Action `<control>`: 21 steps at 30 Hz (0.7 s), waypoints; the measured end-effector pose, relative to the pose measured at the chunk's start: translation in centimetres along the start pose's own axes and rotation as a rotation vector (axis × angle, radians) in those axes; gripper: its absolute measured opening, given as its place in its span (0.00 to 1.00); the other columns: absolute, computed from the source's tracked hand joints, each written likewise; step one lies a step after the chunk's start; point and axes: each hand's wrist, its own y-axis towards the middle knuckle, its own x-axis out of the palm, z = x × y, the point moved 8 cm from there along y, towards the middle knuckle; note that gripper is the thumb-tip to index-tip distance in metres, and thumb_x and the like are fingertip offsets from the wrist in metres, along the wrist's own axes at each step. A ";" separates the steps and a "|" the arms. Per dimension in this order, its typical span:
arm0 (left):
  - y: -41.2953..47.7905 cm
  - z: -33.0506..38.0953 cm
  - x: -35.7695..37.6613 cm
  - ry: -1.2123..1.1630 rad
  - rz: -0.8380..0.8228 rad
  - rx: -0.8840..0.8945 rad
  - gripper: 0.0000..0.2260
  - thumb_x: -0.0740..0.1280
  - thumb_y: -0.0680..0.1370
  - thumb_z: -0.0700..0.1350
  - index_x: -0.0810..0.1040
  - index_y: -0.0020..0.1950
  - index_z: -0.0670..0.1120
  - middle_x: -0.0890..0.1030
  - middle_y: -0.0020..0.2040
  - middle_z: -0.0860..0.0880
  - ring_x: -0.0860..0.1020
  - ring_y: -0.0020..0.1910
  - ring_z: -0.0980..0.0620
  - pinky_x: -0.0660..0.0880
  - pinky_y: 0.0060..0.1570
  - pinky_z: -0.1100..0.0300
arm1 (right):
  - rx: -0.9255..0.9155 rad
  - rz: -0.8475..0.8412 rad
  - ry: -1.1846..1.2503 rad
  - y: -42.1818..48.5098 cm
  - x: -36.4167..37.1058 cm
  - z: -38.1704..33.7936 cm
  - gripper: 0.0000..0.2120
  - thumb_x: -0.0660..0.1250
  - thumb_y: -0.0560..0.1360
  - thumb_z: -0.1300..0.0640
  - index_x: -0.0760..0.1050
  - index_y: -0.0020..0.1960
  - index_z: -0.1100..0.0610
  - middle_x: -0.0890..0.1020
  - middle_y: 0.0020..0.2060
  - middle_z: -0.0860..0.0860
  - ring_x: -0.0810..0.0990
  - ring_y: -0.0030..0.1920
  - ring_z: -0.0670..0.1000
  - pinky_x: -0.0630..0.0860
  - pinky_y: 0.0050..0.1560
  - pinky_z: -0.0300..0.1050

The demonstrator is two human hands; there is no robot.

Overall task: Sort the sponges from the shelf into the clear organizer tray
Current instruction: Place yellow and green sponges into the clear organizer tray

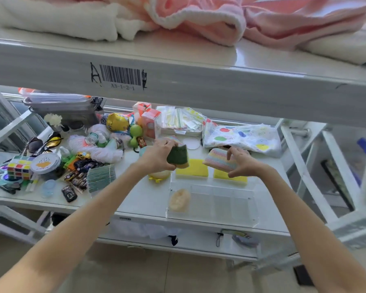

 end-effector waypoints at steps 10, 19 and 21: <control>-0.5 7.9 7.5 -0.090 -0.153 0.127 0.31 0.73 0.70 0.50 0.63 0.70 0.53 0.70 0.63 0.45 0.72 0.62 0.43 0.75 0.59 0.47 | 0.005 0.035 -0.172 0.3 1.1 4.5 0.10 0.67 0.71 0.60 0.68 0.48 0.51 0.72 0.64 0.53 0.68 0.63 0.55 0.64 0.66 0.49; -2.9 12.0 10.6 -0.325 -0.149 0.186 0.33 0.72 0.72 0.48 0.58 0.72 0.58 0.64 0.64 0.46 0.72 0.59 0.45 0.80 0.53 0.52 | 0.044 0.128 -0.072 0.4 0.5 5.1 0.13 0.64 0.75 0.56 0.73 0.58 0.55 0.66 0.69 0.57 0.63 0.70 0.58 0.61 0.71 0.52; -3.3 11.9 11.7 -0.242 -0.169 0.194 0.33 0.71 0.71 0.48 0.58 0.72 0.58 0.67 0.65 0.48 0.71 0.62 0.47 0.78 0.55 0.52 | 0.032 0.132 -0.062 0.4 0.4 5.0 0.13 0.63 0.75 0.58 0.73 0.59 0.55 0.66 0.69 0.57 0.62 0.70 0.58 0.62 0.71 0.52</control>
